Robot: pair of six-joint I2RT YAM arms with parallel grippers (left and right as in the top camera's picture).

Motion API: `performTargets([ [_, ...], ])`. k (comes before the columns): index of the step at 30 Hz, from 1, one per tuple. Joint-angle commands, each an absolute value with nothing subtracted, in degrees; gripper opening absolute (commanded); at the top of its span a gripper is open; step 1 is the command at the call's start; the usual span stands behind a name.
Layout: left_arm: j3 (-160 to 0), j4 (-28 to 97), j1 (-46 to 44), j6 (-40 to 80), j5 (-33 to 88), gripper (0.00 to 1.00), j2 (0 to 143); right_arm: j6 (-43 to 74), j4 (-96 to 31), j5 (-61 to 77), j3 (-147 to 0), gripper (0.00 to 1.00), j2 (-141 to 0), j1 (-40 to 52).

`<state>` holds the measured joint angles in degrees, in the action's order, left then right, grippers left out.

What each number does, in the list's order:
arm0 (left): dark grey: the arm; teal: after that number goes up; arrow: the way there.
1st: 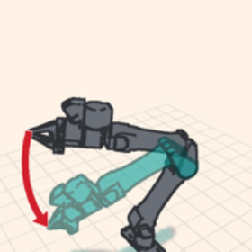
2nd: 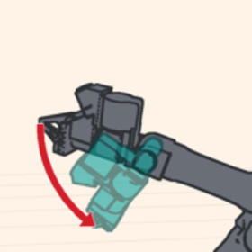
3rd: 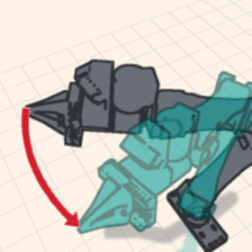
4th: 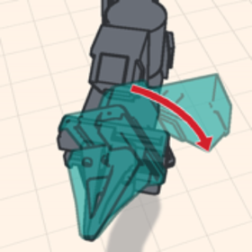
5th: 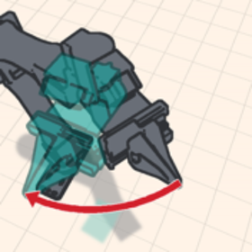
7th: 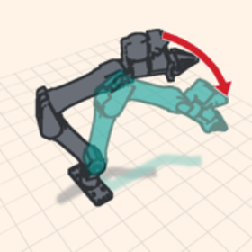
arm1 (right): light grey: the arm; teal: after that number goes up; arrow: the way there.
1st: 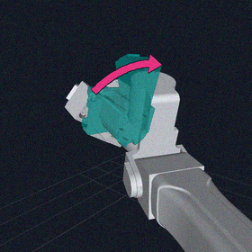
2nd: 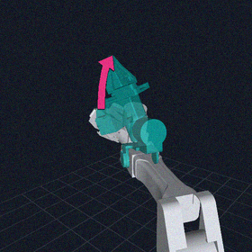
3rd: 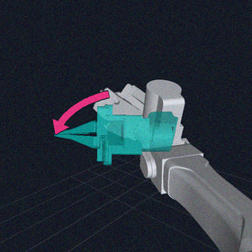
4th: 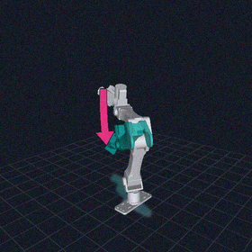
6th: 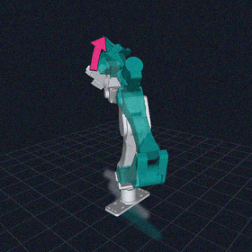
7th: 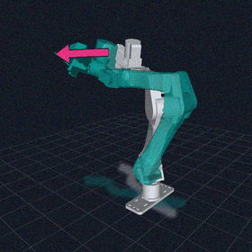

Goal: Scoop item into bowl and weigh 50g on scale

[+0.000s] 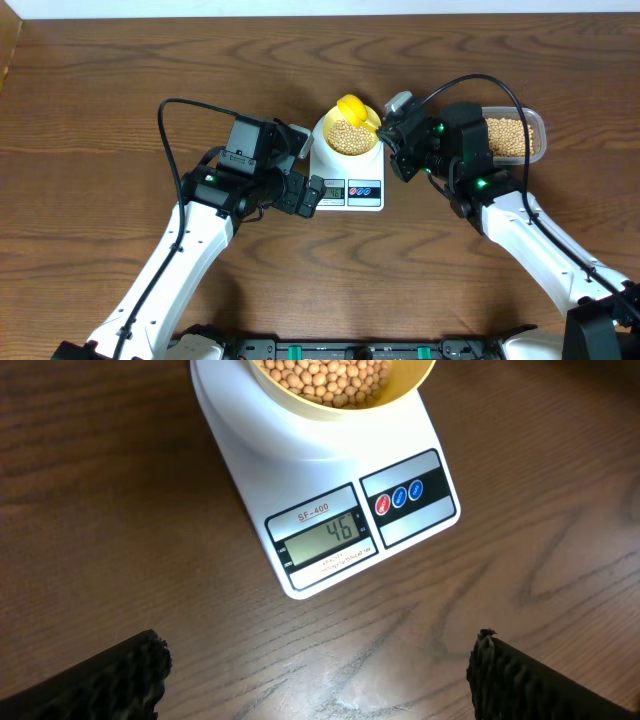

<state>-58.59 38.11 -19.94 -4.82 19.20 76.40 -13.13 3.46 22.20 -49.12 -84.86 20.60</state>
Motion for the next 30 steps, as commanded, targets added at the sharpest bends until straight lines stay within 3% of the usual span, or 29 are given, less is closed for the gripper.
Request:
performTargets([
  [1, -58.94, 38.06, -19.97, -5.76, 19.44, 0.97, 76.84, -19.94, 3.42, 20.4, -50.7, 0.01, -84.09, 21.12],
  [5, -58.92, 38.06, -19.97, -5.76, 19.44, 0.97, 76.84, -19.64, 4.01, 19.42, -50.81, 0.01, -83.81, 21.1],
  [9, -58.92, 38.06, -19.97, -5.76, 19.44, 0.97, 76.84, -3.22, 7.94, 19.86, -51.4, 0.01, -81.62, 20.97],
  [12, -58.94, 38.06, -19.97, -5.76, 19.44, 0.97, 76.84, 1.37, 7.68, 19.73, -51.4, 0.01, -78.87, 20.4],
  [22, -58.92, 38.06, -19.97, -5.76, 19.44, 0.97, 76.84, 3.79, -9.63, 8.08, -51.37, 0.01, -66.39, 10.26],
  [30, -58.92, 38.06, -19.97, -5.74, 19.44, 0.97, 76.84, 3.81, -23.03, 2.17, -51.31, 0.01, -65.28, -0.56],
])
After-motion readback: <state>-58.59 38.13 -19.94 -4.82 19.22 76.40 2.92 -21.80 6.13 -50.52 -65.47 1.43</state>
